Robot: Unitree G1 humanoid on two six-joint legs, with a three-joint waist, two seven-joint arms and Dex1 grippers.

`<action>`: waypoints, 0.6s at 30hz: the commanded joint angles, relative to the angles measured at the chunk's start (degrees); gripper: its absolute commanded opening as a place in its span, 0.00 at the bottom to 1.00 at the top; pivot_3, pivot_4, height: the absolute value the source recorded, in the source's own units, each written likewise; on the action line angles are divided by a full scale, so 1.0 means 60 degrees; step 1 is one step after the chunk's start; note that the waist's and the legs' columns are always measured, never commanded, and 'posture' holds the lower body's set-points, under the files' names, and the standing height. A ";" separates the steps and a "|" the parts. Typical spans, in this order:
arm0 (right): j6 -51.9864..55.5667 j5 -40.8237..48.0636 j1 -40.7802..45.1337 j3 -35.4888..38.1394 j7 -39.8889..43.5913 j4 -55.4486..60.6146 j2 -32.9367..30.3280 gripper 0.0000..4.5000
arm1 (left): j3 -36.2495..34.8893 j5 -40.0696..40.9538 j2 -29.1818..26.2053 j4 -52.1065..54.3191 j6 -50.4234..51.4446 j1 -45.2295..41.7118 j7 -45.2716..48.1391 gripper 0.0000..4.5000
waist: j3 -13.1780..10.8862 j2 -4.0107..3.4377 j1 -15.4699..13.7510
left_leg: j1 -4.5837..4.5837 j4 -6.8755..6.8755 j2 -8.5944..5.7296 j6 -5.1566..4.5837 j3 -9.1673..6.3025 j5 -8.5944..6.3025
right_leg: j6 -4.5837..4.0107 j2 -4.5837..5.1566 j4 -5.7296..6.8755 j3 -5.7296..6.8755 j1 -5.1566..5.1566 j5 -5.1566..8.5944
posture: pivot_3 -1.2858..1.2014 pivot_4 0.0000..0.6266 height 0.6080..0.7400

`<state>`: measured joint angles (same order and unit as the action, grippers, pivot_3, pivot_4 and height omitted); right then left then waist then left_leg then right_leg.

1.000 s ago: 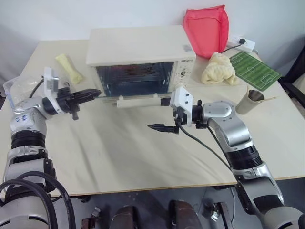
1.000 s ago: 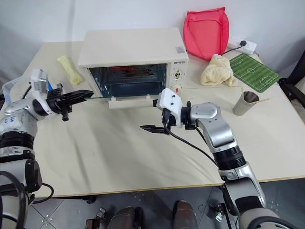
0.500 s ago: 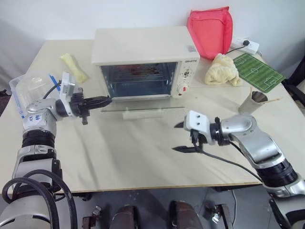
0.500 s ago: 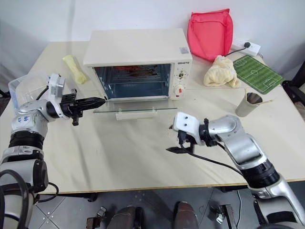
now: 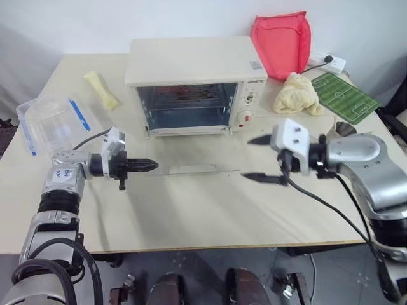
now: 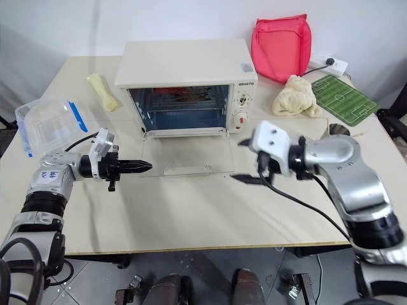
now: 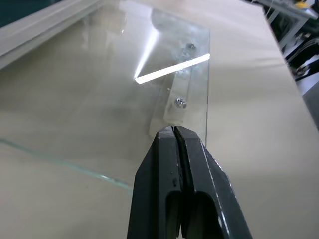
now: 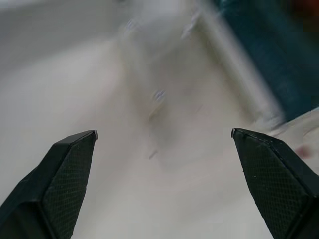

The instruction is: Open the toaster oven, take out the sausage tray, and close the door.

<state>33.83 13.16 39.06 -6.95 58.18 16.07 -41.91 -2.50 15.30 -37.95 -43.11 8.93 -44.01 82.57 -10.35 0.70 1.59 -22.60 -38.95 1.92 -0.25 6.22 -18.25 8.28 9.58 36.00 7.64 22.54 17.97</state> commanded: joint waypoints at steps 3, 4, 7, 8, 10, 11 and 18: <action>-0.1087 -0.1629 0.1297 -0.1430 -0.1853 -0.1315 0.1856 1.00 | -0.0506 0.0412 0.0347 0.1171 -0.0377 0.0622 -0.0685 0.00 | 0.0000 0.0000 0.0032 | -0.0006 -0.0003 0.0001 0.0000 -0.0003 0.0000 | 0.0000 0.0000 0.0005 0.0002 0.0004 0.0000 | 0.52 0.24 1.00; -0.1442 -0.2023 0.1529 -0.1707 -0.2173 -0.1783 0.2184 1.00 | -0.0646 0.0520 0.0454 0.1465 -0.0387 0.0812 -0.0927 0.00 | 0.0000 -0.0001 0.0036 | -0.0008 -0.0002 0.0001 0.0000 -0.0001 0.0000 | 0.0000 0.0000 0.0005 0.0000 0.0008 0.0000 | 0.52 0.24 1.00; -0.2426 -0.3003 0.2166 -0.2292 -0.3000 -0.3136 0.2927 1.00 | -0.1065 0.0788 0.0808 0.2362 -0.0375 0.1371 -0.1835 0.00 | 0.0000 0.0000 0.0068 | -0.0019 -0.0004 0.0000 0.0000 -0.0009 0.0000 | 0.0000 0.0000 0.0008 0.0003 0.0013 0.0000 | 0.52 0.24 1.00; -0.2735 -0.3316 0.2448 -0.2461 -0.3343 -0.3730 0.3220 1.00 | -0.1245 0.0883 0.0962 0.2739 -0.0375 0.1608 -0.2263 0.00 | 0.0000 0.0000 0.0071 | -0.0027 -0.0011 0.0000 0.0000 -0.0021 0.0000 | 0.0000 0.0000 0.0008 0.0007 0.0016 0.0000 | 0.52 0.24 1.00; -0.3222 -0.3949 0.2984 -0.2746 -0.3952 -0.4895 0.3659 1.00 | -0.1519 0.1056 0.1241 0.3436 -0.0334 0.2025 -0.2945 0.00 | 0.0000 0.0000 0.0097 | -0.0038 -0.0020 0.0000 0.0000 -0.0032 0.0000 | 0.0001 0.0000 0.0009 0.0012 0.0016 -0.0001 | 0.52 0.24 1.00; -0.3483 -0.4219 0.3189 -0.2845 -0.4179 -0.5400 0.3799 1.00 | -0.1637 0.1133 0.1362 0.3740 -0.0225 0.2186 -0.3289 0.00 | 0.0000 0.0000 0.0089 | -0.0039 -0.0022 0.0000 0.0000 -0.0040 0.0000 | 0.0001 0.0000 0.0013 0.0014 0.0016 -0.0001 | 0.52 0.24 1.00; -0.5149 -0.5733 0.4904 -0.3261 -0.6360 -0.9249 0.4961 1.00 | -0.2452 0.2343 0.2168 0.6330 0.0901 0.3586 -0.5187 0.38 | 0.0001 -0.0001 0.0308 | -0.0056 -0.0023 -0.0002 0.0002 -0.0127 0.0001 | 0.0001 0.0000 0.0019 0.0020 0.0013 -0.0001 | 0.52 0.24 1.00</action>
<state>5.59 -19.82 66.39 -26.62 22.62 -37.37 -12.83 -15.54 27.15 -25.32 -9.15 13.92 -23.31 53.36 -10.34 0.69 3.44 -22.94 -39.07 1.91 -0.23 5.41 -18.24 8.28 9.58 36.11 7.76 22.62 17.96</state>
